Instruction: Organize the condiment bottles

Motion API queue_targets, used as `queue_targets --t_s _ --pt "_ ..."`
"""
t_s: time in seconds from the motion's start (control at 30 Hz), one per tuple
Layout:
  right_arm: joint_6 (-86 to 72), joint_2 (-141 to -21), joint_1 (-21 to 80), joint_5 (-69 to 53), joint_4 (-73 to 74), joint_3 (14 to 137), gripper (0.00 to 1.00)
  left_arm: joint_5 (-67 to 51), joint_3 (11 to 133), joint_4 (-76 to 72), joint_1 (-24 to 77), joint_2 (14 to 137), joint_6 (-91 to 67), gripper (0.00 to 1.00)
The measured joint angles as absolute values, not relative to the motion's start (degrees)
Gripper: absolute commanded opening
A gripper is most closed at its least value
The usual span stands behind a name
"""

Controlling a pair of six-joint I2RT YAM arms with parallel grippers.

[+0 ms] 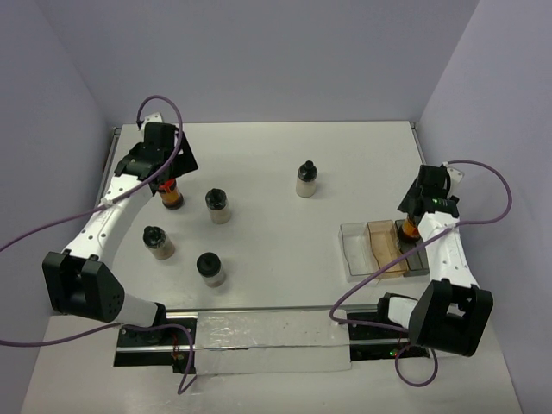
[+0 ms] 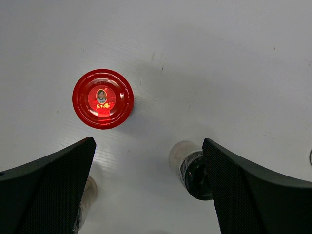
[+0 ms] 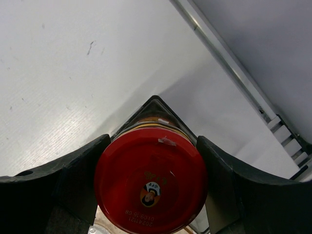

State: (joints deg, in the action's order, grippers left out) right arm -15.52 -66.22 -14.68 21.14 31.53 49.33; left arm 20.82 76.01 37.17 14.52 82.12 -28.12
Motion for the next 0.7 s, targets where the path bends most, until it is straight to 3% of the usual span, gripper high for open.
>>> queue_targets --t_s 0.7 --pt "-15.3 -72.1 -13.2 14.0 25.4 48.5 0.26 20.8 76.8 37.2 14.5 82.7 -28.8 0.99"
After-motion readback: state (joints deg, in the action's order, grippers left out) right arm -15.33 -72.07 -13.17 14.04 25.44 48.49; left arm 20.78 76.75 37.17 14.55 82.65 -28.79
